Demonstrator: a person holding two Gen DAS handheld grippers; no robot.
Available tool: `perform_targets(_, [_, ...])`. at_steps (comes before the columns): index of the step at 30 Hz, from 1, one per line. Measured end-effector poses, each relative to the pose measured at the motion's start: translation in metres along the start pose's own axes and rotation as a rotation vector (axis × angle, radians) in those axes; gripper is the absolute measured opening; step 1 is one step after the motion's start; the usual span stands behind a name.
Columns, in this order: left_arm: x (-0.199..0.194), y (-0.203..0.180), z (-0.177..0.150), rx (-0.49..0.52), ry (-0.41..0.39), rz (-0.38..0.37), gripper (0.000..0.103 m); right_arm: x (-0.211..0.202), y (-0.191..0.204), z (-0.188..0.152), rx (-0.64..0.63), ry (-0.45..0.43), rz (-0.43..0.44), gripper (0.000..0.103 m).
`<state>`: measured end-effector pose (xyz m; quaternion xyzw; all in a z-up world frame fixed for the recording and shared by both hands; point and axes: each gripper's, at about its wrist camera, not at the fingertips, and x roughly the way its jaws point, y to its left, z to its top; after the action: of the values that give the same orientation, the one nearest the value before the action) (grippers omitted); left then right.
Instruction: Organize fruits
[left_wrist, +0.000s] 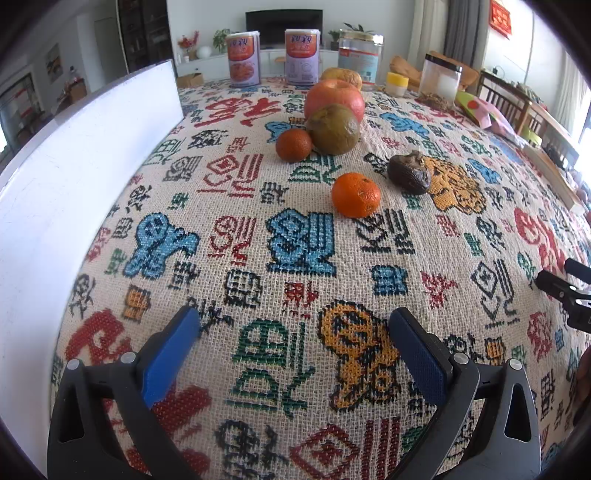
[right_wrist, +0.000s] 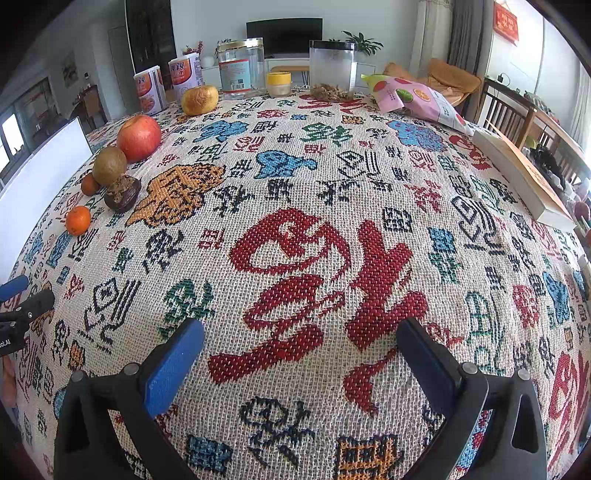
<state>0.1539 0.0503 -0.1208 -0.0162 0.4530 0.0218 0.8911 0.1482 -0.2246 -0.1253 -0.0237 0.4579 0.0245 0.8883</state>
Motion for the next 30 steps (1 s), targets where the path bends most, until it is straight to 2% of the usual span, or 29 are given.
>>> perform_targets(27, [0.000, -0.003, 0.001, 0.001, 0.007, 0.006, 0.103, 0.000, 0.000, 0.000, 0.000, -0.001, 0.001, 0.103])
perform_targets(30, [0.006, -0.004, 0.013, 0.034, 0.019, -0.065, 0.102, 0.000, 0.000, 0.000, 0.000, -0.001, 0.001, 0.103])
